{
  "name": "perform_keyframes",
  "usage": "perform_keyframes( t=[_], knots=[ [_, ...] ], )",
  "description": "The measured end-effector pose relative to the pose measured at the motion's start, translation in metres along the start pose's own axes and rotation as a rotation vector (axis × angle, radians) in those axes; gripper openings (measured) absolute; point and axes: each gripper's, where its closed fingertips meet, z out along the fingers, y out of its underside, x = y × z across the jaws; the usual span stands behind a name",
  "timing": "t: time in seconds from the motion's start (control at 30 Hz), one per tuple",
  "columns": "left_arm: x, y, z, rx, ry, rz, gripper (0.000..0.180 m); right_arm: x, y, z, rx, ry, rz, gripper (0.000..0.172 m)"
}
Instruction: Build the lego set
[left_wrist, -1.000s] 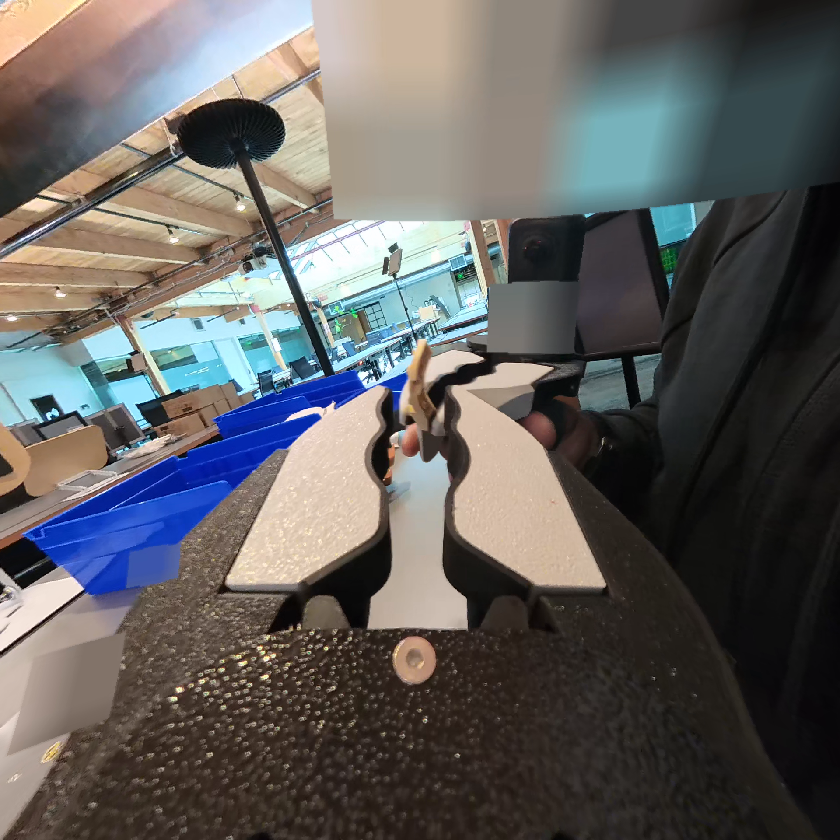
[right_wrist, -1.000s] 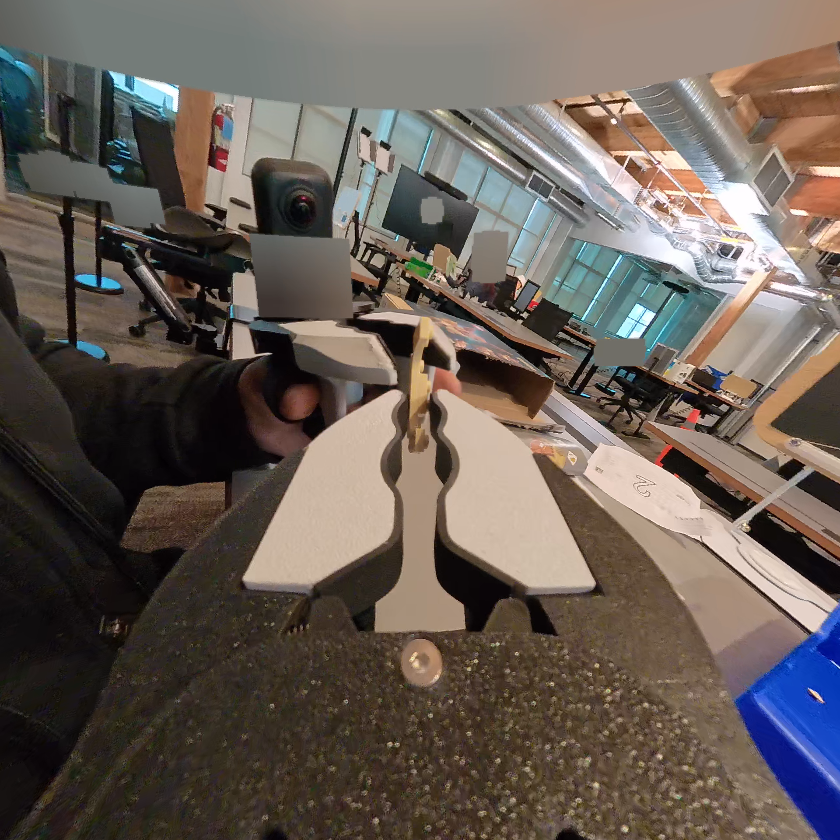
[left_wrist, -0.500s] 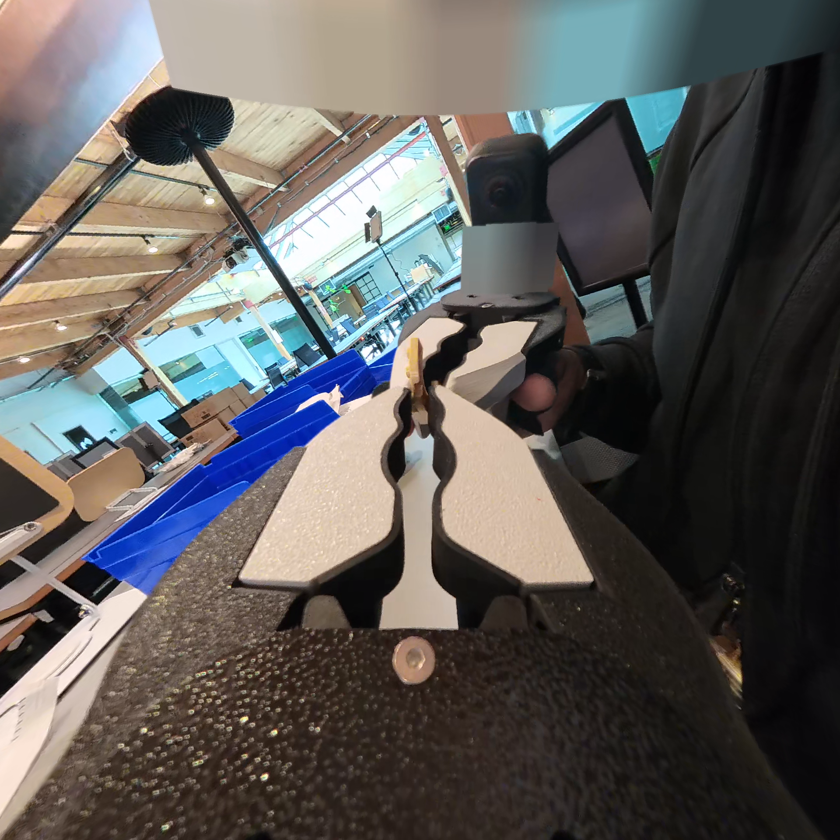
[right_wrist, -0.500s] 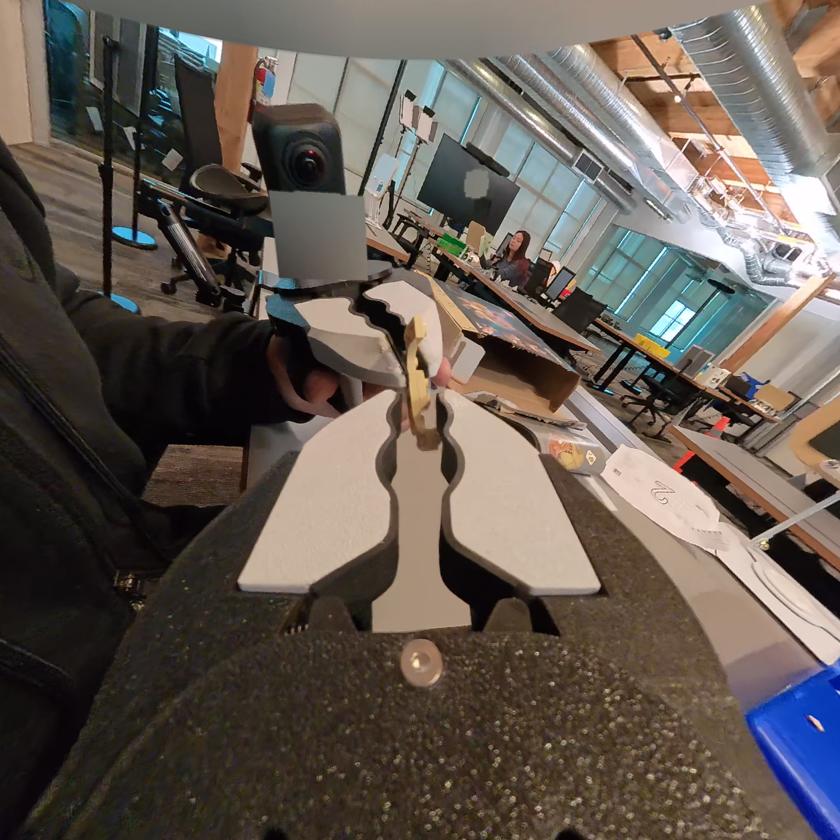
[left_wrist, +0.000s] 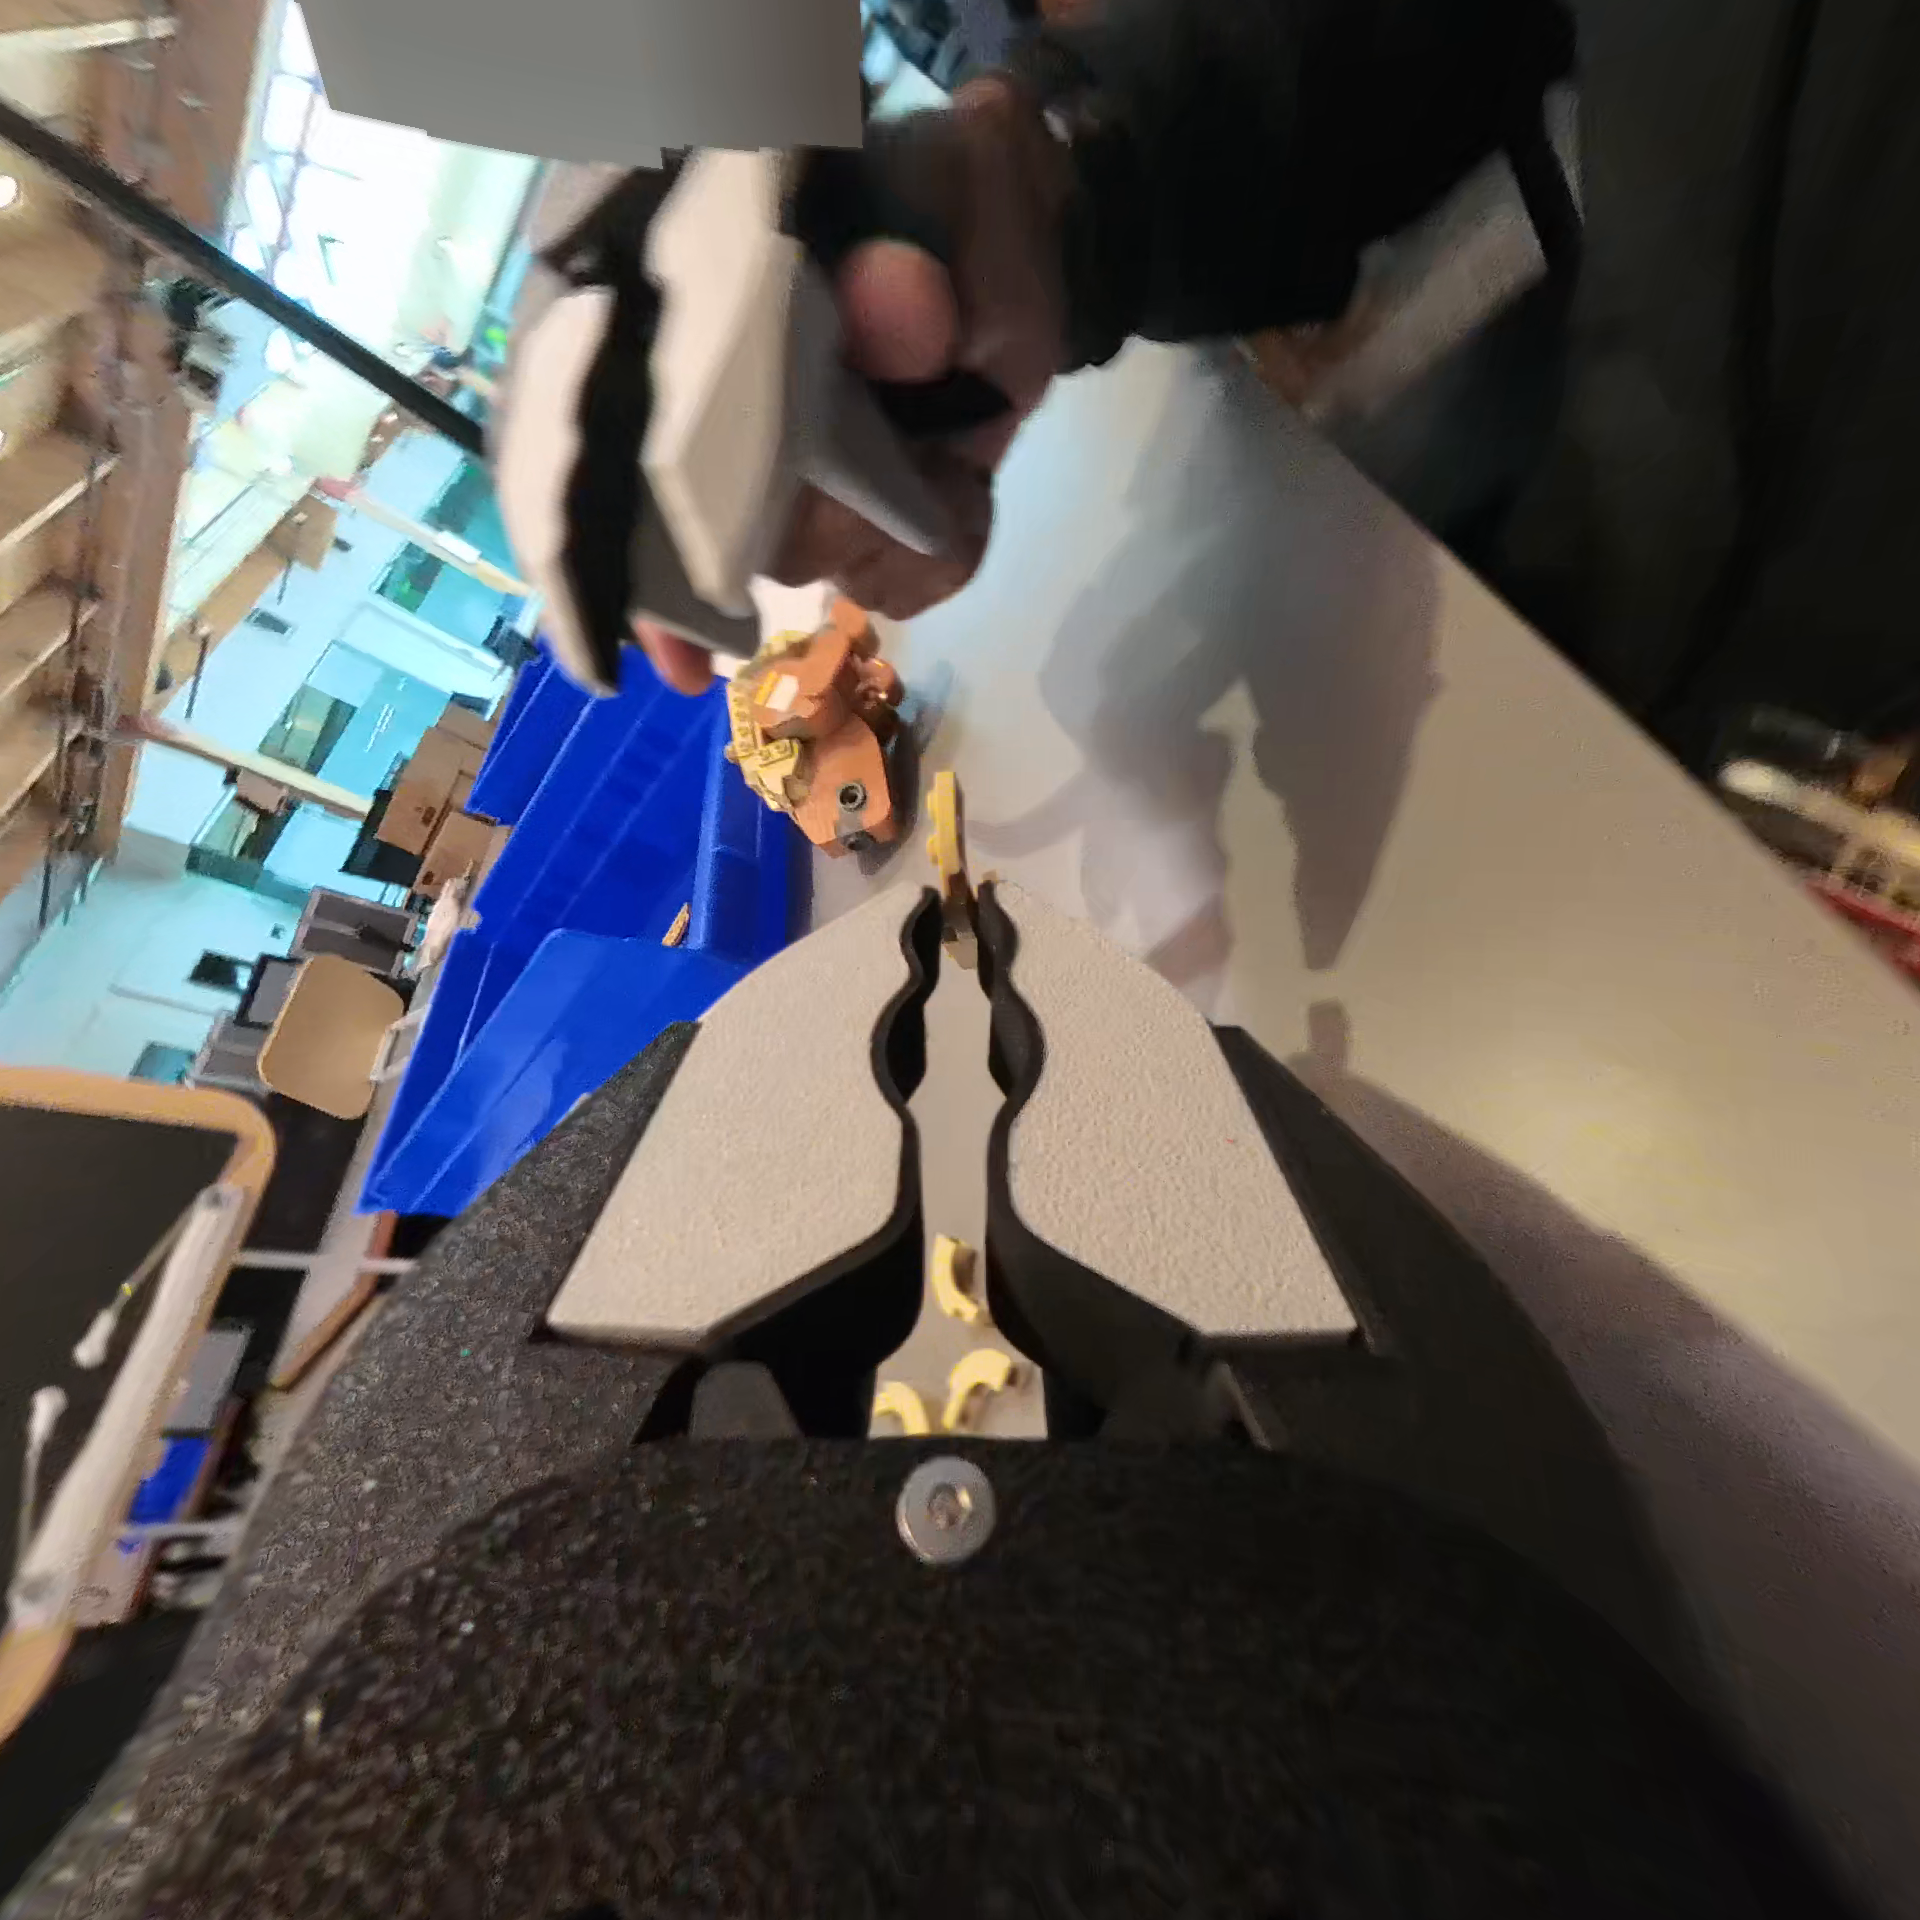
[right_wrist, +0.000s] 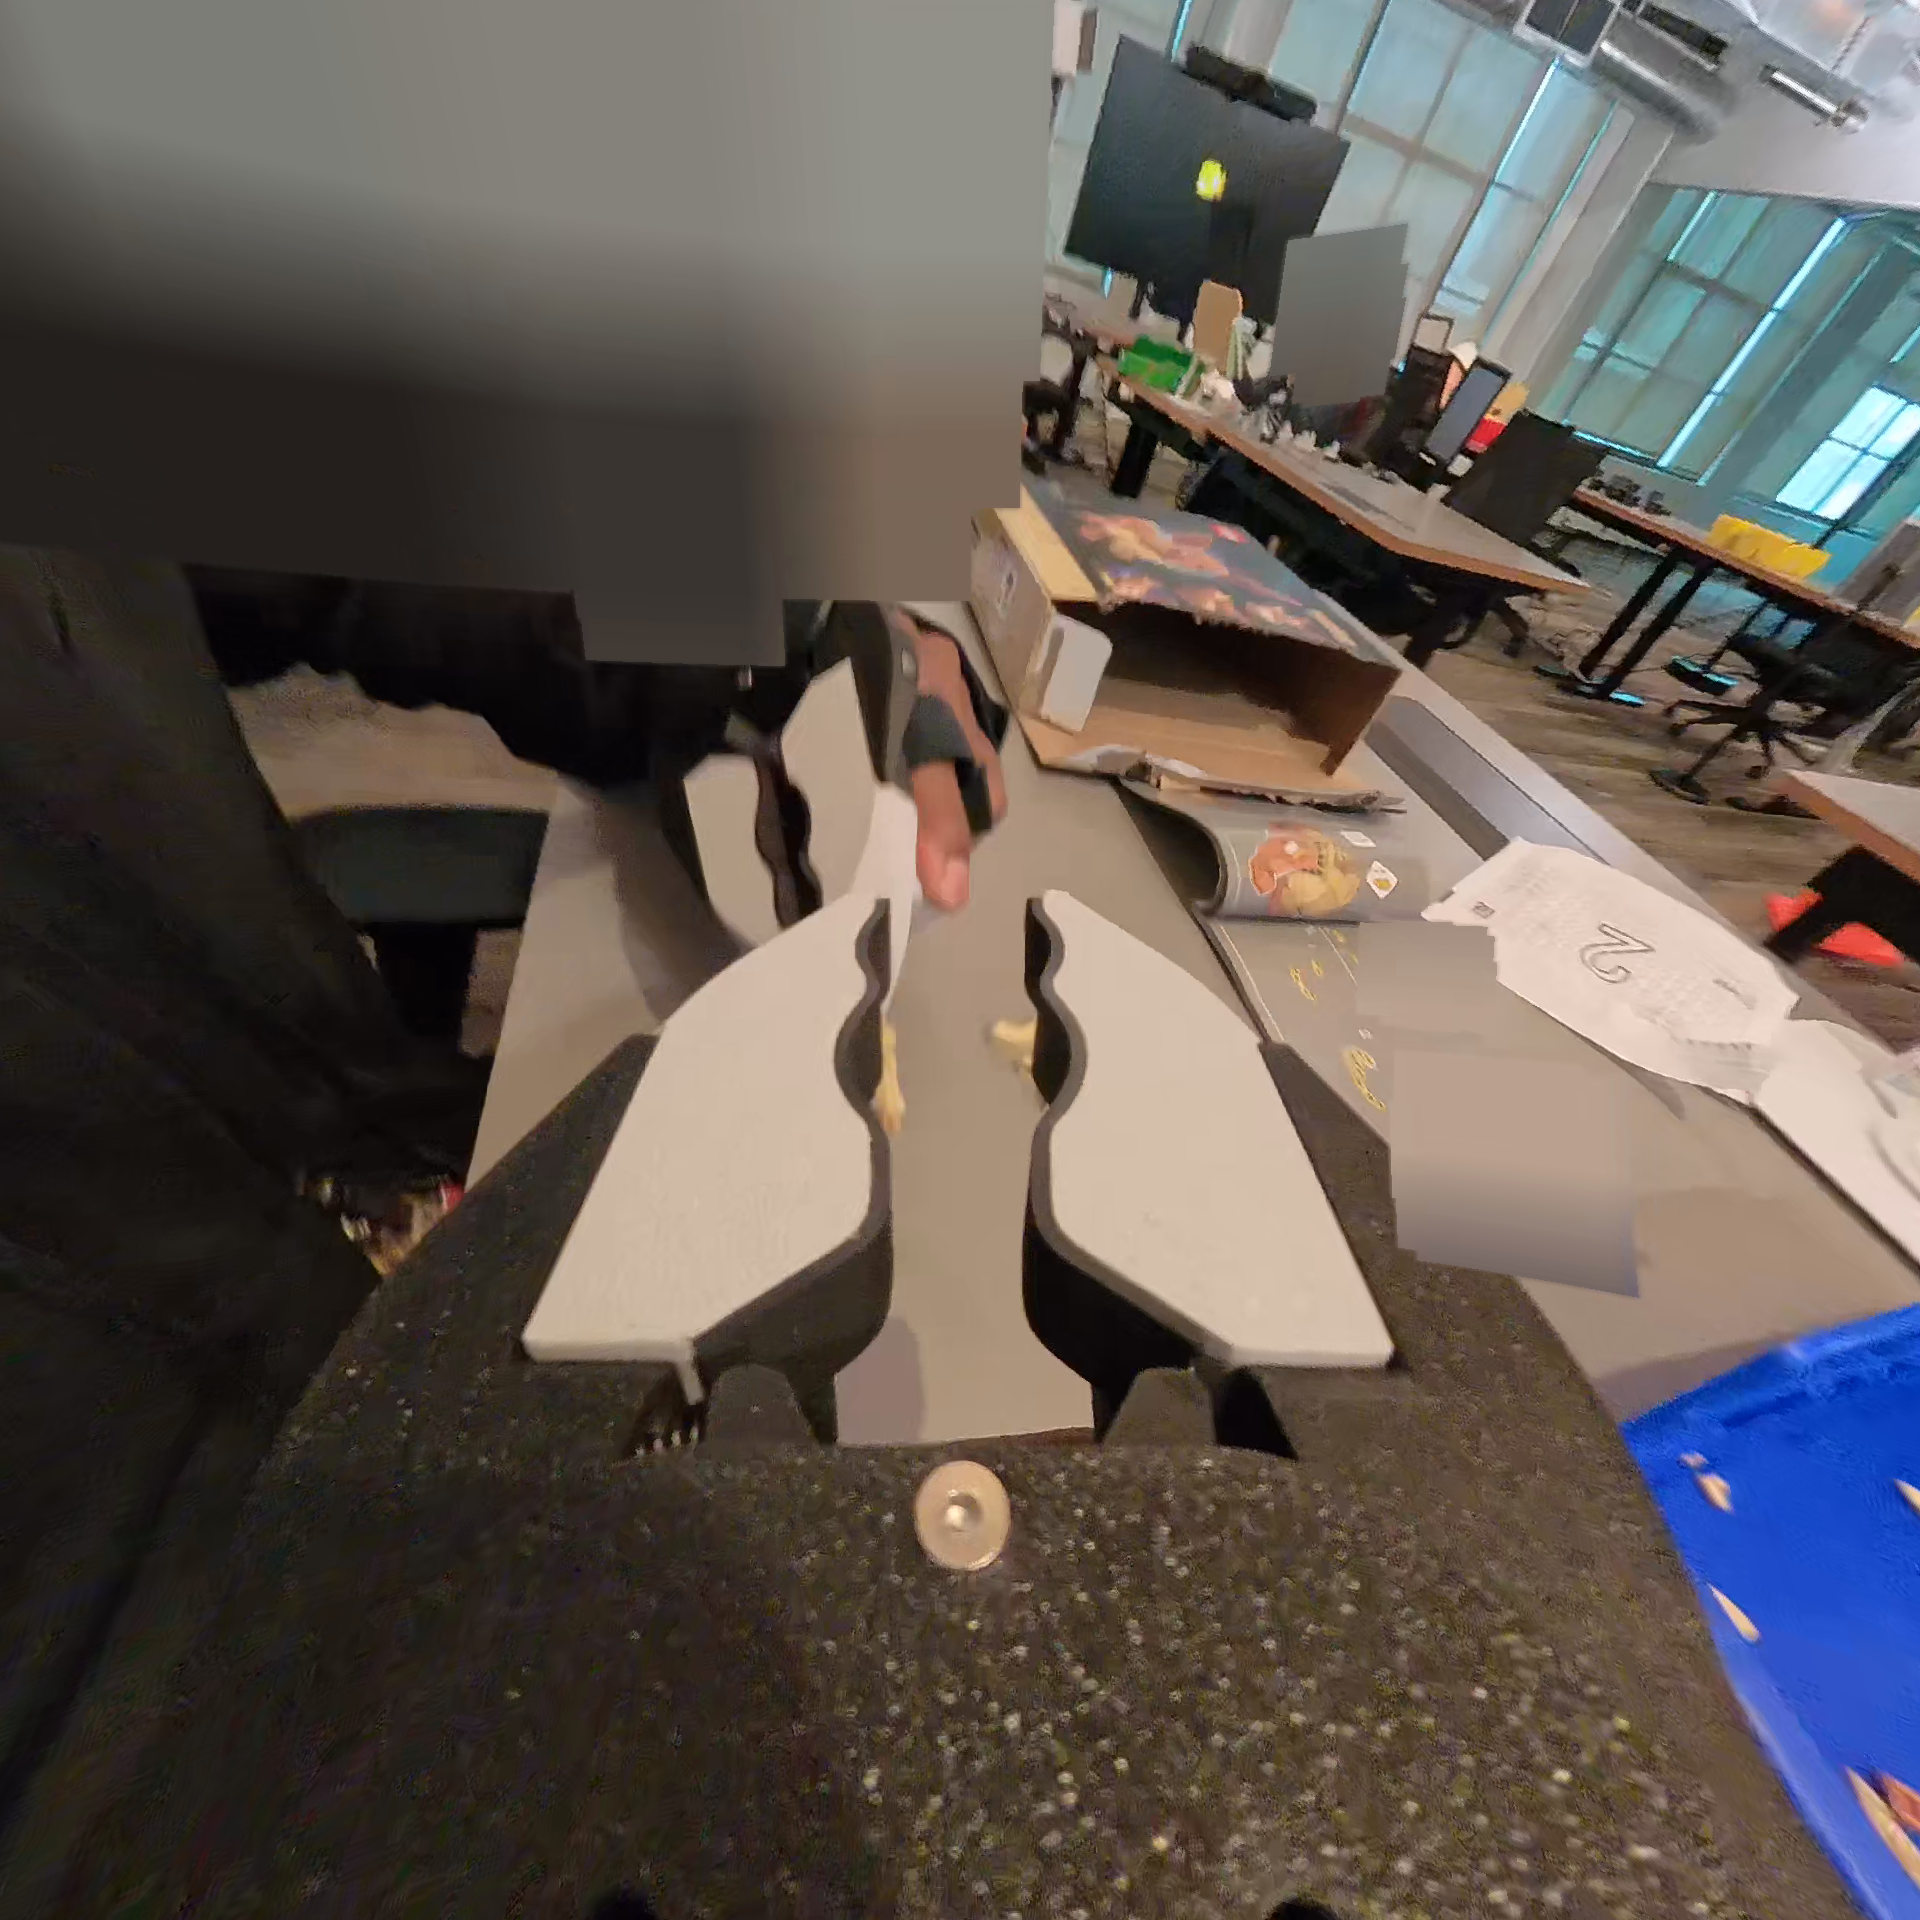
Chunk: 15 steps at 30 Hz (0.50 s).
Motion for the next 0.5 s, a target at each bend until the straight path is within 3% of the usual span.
perform_keyframes(
  t=[0.17, 0.5],
  knots=[
    [-0.007, 0.011, 0.021, 0.033, 0.097, 0.153, 0.006, 0.031, -0.008, 0.013, 0.131, -0.042, 0.135, 0.023],
    [0.004, 0.038, 0.028, 0.079, 0.134, 0.192, 0.006, 0.046, 0.026, 0.033, 0.095, -0.018, 0.065, 0.014]
  ],
)
